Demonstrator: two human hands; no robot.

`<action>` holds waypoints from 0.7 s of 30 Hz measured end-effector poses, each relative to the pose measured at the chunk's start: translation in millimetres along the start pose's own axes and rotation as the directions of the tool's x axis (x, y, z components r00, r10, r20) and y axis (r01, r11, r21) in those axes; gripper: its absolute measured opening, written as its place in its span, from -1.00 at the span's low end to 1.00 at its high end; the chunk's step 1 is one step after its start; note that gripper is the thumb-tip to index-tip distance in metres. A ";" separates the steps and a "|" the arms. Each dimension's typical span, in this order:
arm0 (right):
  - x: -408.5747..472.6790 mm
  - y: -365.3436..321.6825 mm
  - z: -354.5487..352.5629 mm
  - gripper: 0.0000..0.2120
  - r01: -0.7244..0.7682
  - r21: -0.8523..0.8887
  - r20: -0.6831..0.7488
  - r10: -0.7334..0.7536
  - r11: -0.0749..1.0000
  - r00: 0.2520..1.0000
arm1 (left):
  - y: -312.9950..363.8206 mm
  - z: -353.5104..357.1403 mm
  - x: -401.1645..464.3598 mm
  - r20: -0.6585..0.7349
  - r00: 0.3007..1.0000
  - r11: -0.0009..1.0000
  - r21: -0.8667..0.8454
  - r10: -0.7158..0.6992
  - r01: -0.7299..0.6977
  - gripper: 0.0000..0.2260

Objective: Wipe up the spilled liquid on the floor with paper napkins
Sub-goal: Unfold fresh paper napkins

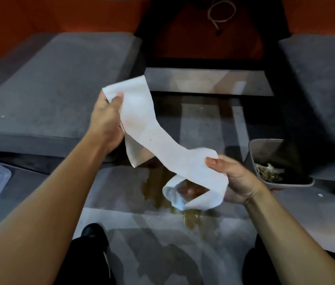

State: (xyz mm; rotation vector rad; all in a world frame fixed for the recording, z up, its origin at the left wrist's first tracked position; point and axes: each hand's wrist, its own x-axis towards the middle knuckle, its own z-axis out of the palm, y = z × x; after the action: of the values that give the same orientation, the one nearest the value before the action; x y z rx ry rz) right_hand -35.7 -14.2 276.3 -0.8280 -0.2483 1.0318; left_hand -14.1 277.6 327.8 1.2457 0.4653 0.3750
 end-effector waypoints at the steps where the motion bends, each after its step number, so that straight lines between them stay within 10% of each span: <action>1: -0.3 -11.0 5.8 -0.45 0.045 -0.036 -0.001 -0.045 0.998 0.999 | -12.7 -2.9 0.5 -0.010 1.000 0.999 0.046 -0.023 0.024 -0.86; 9: 24.5 -75.1 66.4 -0.66 0.356 -0.004 0.104 -0.354 0.935 0.930 | -68.2 6.8 -89.1 0.286 0.831 0.859 -0.050 -0.477 0.510 -0.60; 14: 42.8 -89.7 69.3 -0.67 0.370 -0.180 -0.143 -0.396 0.911 0.907 | -71.6 15.4 -159.0 0.408 0.684 0.664 -0.217 -0.605 0.716 -0.61; 21: 44.6 -32.4 31.2 -0.81 0.117 -0.553 -0.449 -0.413 0.825 0.792 | -63.8 29.3 -223.6 0.405 0.788 0.706 -0.370 -0.463 0.604 -0.51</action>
State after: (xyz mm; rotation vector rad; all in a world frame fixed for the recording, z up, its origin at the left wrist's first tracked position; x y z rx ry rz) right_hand -8.4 30.3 312.2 -1.4861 -0.1301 0.4020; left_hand -186.9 121.2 303.4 0.6041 0.4332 -0.1970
